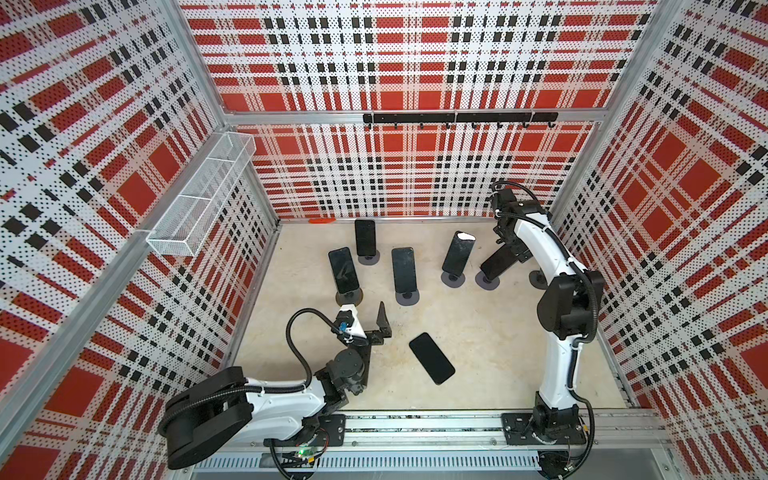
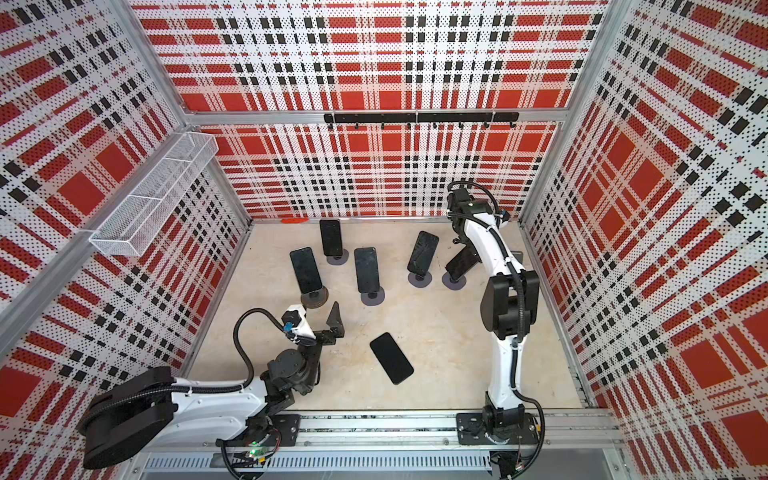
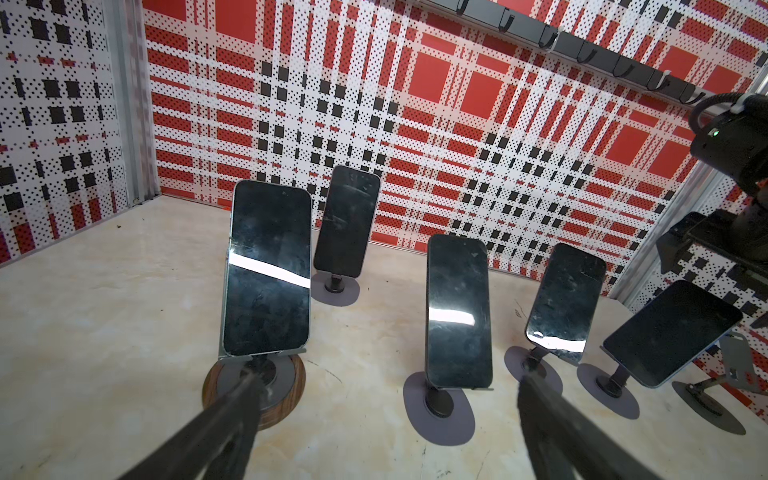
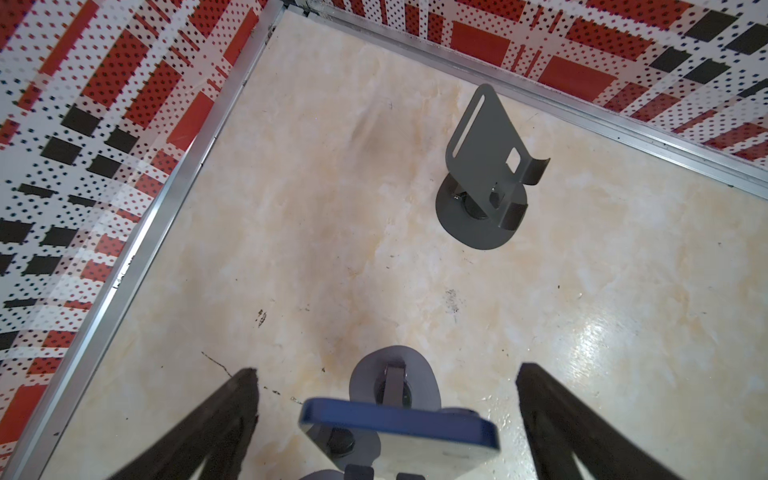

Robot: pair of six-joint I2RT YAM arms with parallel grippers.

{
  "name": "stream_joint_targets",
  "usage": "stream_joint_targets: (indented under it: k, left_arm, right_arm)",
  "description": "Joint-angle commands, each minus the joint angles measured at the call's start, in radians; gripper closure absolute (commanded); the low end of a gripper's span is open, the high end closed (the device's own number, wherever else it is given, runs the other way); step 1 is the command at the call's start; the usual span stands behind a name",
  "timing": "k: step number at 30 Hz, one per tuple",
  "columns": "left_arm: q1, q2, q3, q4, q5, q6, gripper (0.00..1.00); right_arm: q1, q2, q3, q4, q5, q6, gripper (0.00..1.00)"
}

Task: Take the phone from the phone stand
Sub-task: 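Lower the right gripper around the blue-edged phone and close on it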

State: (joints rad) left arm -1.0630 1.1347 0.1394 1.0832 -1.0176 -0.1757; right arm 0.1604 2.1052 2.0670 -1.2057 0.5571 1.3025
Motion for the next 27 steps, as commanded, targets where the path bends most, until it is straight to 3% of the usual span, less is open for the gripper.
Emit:
stream_joint_targets:
  k: [1,19,27]
  left_arm:
    - [-0.004,0.002,0.022,0.003,0.0,-0.001,0.02]
    - [-0.003,0.017,0.03,0.003,0.021,-0.001,0.02]
    - [-0.002,0.013,0.029,0.002,0.024,0.0,0.02]
  right_arm:
    - [-0.011,0.021,-0.007,-0.02,0.009,0.03,0.0]
    - [-0.009,-0.017,-0.092,0.071,-0.058,0.019,0.06]
    - [-0.009,-0.008,-0.098,0.072,-0.077,0.022,0.03]
